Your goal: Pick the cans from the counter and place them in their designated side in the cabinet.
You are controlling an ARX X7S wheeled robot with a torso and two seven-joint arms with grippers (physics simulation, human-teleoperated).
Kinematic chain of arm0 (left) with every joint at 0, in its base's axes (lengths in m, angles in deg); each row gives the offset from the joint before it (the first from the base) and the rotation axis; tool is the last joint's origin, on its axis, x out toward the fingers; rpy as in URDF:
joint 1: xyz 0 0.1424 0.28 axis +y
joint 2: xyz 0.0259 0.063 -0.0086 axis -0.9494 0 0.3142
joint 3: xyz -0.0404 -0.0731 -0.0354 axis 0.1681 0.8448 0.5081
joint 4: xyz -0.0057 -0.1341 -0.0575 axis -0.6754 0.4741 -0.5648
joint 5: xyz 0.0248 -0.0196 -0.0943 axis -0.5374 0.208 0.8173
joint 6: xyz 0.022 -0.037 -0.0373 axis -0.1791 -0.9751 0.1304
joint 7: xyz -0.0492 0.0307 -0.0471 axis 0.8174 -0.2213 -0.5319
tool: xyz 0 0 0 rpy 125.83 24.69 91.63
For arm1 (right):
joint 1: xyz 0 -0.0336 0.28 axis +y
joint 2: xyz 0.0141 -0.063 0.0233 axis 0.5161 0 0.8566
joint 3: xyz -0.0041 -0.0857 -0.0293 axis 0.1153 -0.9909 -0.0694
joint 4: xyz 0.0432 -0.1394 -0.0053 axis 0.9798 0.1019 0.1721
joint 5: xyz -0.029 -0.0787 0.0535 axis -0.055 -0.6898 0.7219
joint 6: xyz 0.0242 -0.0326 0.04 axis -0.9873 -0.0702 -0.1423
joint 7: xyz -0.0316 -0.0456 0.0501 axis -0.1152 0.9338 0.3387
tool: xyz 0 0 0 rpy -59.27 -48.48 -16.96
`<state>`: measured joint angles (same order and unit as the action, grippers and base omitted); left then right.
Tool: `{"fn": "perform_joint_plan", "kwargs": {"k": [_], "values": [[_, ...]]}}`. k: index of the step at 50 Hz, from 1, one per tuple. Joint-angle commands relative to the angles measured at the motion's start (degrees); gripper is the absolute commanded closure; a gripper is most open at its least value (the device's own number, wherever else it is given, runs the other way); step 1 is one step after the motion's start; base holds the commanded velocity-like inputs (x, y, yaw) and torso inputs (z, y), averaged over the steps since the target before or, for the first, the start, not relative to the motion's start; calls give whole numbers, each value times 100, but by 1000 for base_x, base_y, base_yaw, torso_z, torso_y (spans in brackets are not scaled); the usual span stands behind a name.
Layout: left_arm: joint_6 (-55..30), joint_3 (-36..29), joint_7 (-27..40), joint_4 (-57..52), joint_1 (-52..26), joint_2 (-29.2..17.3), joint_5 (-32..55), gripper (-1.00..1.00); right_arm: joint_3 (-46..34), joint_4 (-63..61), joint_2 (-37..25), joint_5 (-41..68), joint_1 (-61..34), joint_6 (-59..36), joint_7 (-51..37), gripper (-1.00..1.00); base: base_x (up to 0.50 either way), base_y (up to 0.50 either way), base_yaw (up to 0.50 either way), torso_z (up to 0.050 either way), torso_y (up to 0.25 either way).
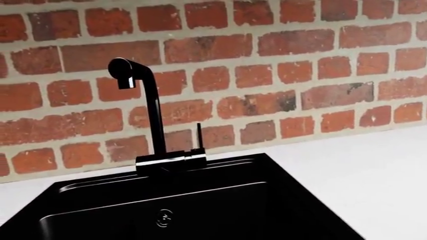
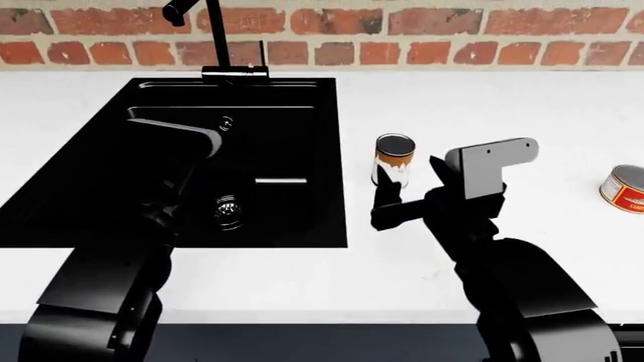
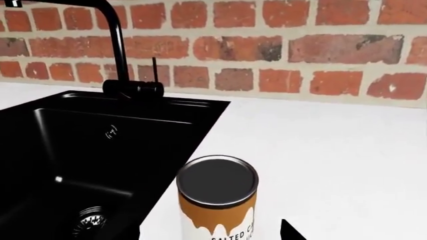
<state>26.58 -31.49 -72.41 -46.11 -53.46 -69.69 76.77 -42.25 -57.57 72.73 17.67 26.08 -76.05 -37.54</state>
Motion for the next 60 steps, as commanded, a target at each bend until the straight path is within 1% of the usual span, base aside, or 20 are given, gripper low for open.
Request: {"fn": "perform_joint_plan", "kwargs": {"k": [1,28,52,53,60], "values": [[22,13,38,0,8,-36,30,-100,-119,424,-62,-88,-146,290,11,-100,0,0,0,0,0],[144,9,121,171,-44,-85,63,-100,-280,1691,21,-71,-551,991,178,-100,0,0,0,0,0],[210,-39,184,260,-41,-102,106,-100,-398,3895,233,-71,-1479,2045,485,-100,0,0,0,0,0],[211,-43,187,264,-44,-101,108,-100,-397,3970,236,-62,-1508,2071,502,100,0,0,0,0,0],[182,-40,213,224,-57,-96,144,-100,-329,3895,214,131,-1553,1880,580,100,0,0,0,0,0]]}}
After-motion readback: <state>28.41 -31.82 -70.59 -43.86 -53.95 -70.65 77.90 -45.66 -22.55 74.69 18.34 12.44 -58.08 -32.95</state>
